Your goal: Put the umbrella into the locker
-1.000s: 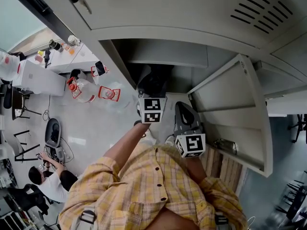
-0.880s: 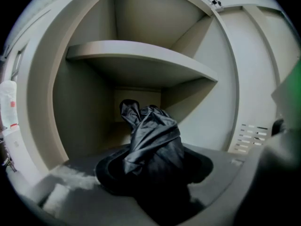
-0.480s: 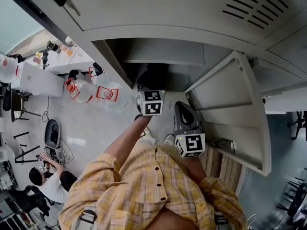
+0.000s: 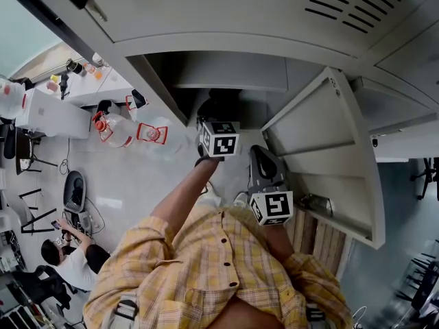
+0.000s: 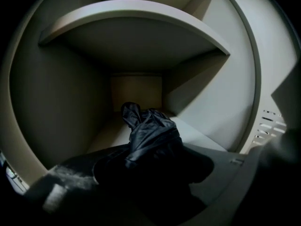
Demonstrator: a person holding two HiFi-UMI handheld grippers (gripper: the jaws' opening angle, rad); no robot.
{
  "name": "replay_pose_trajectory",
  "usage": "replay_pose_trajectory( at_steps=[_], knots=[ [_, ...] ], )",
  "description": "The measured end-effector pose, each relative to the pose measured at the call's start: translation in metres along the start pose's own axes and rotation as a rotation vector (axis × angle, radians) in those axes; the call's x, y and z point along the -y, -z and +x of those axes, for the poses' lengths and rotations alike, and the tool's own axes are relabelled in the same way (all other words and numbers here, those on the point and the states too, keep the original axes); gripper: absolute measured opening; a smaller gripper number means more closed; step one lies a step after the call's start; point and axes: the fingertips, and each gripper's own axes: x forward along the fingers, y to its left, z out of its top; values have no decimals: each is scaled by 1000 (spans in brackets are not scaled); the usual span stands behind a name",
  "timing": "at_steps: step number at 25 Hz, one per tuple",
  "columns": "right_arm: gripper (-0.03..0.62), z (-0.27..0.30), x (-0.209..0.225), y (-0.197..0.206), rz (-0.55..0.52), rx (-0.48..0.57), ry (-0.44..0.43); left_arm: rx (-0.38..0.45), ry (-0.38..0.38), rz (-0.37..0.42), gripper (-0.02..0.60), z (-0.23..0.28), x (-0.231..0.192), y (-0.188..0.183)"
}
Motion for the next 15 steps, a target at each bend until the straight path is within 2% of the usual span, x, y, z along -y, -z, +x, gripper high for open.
replay_pose_trajectory(
  at_steps=[2,5,11,15],
  knots=[
    [-2,-1,0,0,1,1,-3,-5,-7,9,268,2,1,1],
    [-2,-3,-3,0,-1,3,-12,-2,17,-22,282,4,2,4],
    [-2,-13,-6,-1,-7,6,-15,68,86,-50,385,-6,6,-4],
    [-2,-20,-7,-1,-10,7,-15,86,87,-59,388,-23,-1,-11]
  ],
)
